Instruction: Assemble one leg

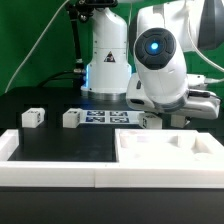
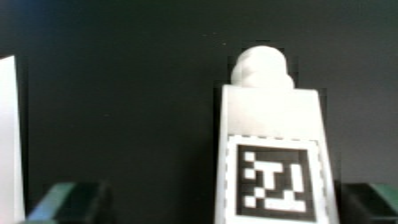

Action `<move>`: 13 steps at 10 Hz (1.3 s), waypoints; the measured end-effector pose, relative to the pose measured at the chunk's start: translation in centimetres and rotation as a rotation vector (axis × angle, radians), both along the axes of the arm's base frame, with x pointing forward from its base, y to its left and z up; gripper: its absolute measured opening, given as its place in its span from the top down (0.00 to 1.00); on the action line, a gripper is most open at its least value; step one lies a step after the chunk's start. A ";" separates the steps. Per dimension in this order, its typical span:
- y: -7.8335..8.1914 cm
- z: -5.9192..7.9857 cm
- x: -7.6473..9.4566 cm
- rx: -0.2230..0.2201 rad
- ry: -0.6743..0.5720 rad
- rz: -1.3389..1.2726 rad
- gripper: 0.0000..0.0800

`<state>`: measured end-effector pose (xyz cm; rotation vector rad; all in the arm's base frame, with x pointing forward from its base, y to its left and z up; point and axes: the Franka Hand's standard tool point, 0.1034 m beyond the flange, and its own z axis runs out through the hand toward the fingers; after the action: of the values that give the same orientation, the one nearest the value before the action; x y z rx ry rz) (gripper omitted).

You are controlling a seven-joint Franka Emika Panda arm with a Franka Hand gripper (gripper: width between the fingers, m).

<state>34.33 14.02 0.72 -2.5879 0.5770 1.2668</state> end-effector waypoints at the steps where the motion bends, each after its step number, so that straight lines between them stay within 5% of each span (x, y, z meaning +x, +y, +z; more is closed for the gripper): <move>1: 0.0 0.0 0.0 0.000 0.000 0.000 0.44; 2: 0.0 0.0 0.0 0.000 0.000 0.000 0.64; 8: -0.2 0.2 0.0 0.009 -0.002 0.010 0.64; 13: -2.1 7.1 2.1 0.058 -0.033 0.039 0.64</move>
Offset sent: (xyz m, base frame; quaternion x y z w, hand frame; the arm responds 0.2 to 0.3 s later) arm 0.0000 0.0000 0.0000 0.0000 0.0000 0.0000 1.0000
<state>36.42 11.89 7.77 -2.5787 0.4789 1.2309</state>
